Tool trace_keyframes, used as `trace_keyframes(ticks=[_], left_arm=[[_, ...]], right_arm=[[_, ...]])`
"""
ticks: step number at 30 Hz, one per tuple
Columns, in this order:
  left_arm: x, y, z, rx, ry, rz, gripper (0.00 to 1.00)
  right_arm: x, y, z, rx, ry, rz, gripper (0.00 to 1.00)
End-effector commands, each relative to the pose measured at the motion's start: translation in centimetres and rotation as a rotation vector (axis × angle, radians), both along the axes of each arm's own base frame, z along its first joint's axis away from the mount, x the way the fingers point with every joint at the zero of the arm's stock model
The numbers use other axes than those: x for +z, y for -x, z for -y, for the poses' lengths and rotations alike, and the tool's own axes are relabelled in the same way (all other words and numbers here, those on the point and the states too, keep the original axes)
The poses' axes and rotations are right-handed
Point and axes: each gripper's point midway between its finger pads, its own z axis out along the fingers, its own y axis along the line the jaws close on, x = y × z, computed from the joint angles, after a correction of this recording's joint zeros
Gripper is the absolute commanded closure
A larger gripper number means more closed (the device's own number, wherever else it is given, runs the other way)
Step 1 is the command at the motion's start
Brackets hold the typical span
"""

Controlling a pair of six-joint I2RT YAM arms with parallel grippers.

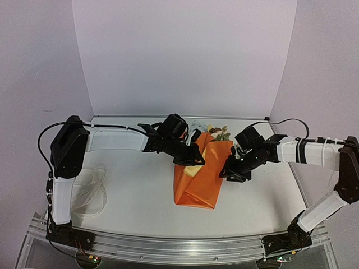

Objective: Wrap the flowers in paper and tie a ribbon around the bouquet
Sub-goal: Fold the left corner of the flattened wrapping paper at the center of the board.

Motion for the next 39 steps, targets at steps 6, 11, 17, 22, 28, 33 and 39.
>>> trace_keyframes(ticks=[6, 11, 17, 22, 28, 33, 39], left_arm=[[0.3, -0.1, 0.8, -0.022, -0.002, 0.021, 0.92], [0.3, -0.1, 0.9, -0.025, 0.000, 0.023, 0.92], [0.5, -0.2, 0.8, -0.026, -0.006, 0.035, 0.91], [0.3, -0.2, 0.9, -0.027, -0.007, 0.034, 0.91], [0.4, -0.1, 0.8, -0.028, -0.010, 0.041, 0.91], [0.8, 0.0, 0.5, -0.027, -0.006, 0.052, 0.87], [2.5, 0.4, -0.2, -0.028, 0.009, 0.085, 0.63]], right_arm=[[8.3, -7.4, -2.5, -0.096, -0.164, 0.147, 0.45], [9.2, -9.3, -3.1, -0.140, -0.168, 0.170, 0.39], [9.0, -11.2, -4.6, -0.177, -0.201, 0.129, 0.40], [8.5, -12.4, -5.3, -0.195, -0.202, 0.117, 0.47], [7.6, -13.2, -5.3, -0.211, -0.196, 0.098, 0.70], [7.3, -13.9, -4.9, -0.212, -0.196, 0.086, 0.95], [7.5, -14.1, -4.9, -0.153, -0.200, 0.079, 1.00]])
